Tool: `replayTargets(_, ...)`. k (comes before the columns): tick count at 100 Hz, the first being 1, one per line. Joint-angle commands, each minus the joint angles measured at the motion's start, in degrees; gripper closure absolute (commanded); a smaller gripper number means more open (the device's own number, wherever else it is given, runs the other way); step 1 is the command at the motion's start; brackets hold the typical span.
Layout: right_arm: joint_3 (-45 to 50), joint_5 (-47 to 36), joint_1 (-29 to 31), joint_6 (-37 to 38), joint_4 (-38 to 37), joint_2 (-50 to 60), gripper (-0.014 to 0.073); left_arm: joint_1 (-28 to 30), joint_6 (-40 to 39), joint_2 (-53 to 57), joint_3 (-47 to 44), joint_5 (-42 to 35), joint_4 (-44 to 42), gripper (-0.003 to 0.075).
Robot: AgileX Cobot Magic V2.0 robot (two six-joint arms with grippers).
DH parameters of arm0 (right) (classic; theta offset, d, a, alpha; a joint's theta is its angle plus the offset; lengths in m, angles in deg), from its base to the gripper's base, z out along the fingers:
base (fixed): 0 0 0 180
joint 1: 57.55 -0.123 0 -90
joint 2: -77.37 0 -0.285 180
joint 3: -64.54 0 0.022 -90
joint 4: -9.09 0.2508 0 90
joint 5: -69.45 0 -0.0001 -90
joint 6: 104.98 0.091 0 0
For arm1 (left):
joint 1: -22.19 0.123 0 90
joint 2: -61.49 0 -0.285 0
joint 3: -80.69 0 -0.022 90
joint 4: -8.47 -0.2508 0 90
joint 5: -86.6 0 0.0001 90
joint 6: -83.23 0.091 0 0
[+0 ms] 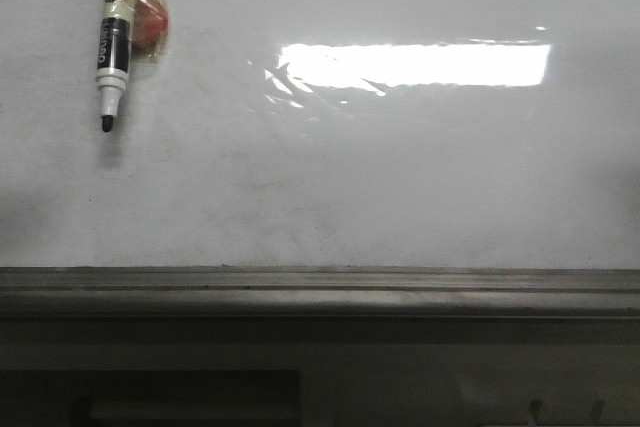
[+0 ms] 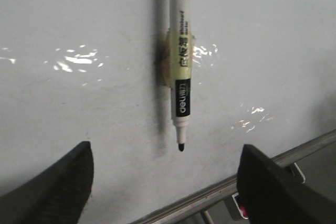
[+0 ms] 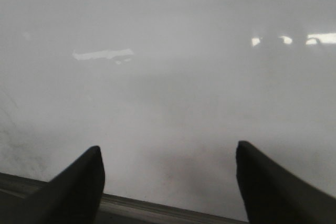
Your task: Write number 6 on whiteboard
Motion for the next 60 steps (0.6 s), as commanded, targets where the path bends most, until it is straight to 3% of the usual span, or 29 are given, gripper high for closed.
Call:
replayTargets(1, -2.1, -2.9, 0.3, -0.8, 1.1, -0.6, 0.0126, -3.0, 5.7, -3.8, 2.6, -6.7, 7.8, 0.0196)
replayTargets(23, -2.1, -2.9, 0.3, -0.8, 1.1, -0.6, 0.0127, -10.1, 7.6, -14.6, 7.0, -13.3, 7.2, 0.0196)
replayTargets(39, -2.1, -2.9, 0.3, -1.0, 1.1, -0.6, 0.0126, -11.2, 7.6, -20.3, 9.4, -16.9, 6.1, 0.02)
replayTargets(60, -2.1, -2.8, 0.3, -1.8, 1.1, -0.6, 0.0127, -11.2, 7.6, -23.6, 10.1, -17.3, 5.7, 0.0325)
